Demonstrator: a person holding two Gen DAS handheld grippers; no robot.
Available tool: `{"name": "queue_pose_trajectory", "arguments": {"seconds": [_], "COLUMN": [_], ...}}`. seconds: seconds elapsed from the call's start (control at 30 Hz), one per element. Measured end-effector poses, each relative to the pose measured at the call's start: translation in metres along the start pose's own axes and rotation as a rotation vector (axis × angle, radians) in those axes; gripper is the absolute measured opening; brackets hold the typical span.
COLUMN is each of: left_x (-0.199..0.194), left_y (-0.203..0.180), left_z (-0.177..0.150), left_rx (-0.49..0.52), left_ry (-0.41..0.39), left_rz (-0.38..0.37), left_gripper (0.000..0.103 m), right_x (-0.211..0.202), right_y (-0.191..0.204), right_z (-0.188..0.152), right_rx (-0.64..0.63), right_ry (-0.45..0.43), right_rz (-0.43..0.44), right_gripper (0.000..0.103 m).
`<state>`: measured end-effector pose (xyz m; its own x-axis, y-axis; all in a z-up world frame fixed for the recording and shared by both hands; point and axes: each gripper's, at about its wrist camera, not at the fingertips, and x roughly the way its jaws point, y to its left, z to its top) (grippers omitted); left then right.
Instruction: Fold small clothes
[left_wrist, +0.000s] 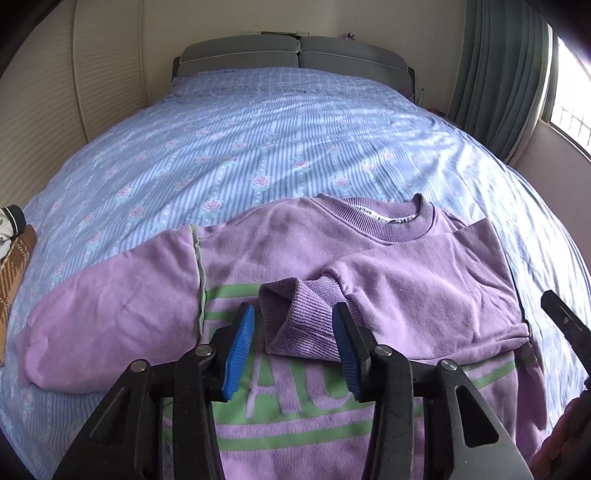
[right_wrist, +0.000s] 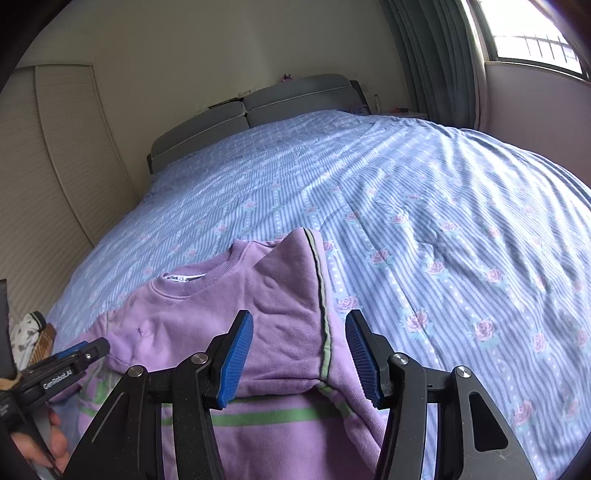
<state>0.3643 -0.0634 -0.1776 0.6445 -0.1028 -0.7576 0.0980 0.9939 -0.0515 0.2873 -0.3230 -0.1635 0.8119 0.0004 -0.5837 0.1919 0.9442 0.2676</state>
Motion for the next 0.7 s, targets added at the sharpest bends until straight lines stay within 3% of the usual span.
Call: {"name": "queue_pose_trajectory", "arguments": {"seconds": [0.1,0.2,0.3,0.43,0.5,0.6,0.7], "left_x": [0.009,0.011,0.018,0.012,0.002,-0.007,-0.004], "left_y": [0.005,0.010,0.016,0.019,0.017,0.010,0.007], "left_z": [-0.007,-0.020,-0.035,-0.037,-0.031,-0.021,-0.014], "left_rx": [-0.009,-0.001,-0.011,-0.021,-0.028,0.001,0.007], "left_ry": [0.027,0.042,0.082,0.059,0.024,-0.020,-0.021], "left_rz": [-0.012,-0.003,0.010,0.013,0.004,-0.010,-0.029], "left_gripper": [0.022,0.011,0.010,0.010,0.016,0.044,0.044], "right_x": [0.003,-0.002,-0.002,0.005,0.004,0.001,0.003], "right_y": [0.002,0.009,0.014,0.016,0.014,0.007,0.000], "right_z": [-0.008,-0.011,-0.015,-0.020,-0.020,-0.019,-0.018], "right_rx": [-0.013,-0.043,-0.078,-0.105,-0.099,-0.074,-0.044], "right_ry": [-0.013,-0.059,-0.077,-0.047,-0.050,-0.061,-0.049], "right_rz": [0.019,0.021,0.021,0.028,0.031,0.031,0.036], "right_gripper": [0.053,0.053,0.053,0.053,0.053,0.053,0.053]}}
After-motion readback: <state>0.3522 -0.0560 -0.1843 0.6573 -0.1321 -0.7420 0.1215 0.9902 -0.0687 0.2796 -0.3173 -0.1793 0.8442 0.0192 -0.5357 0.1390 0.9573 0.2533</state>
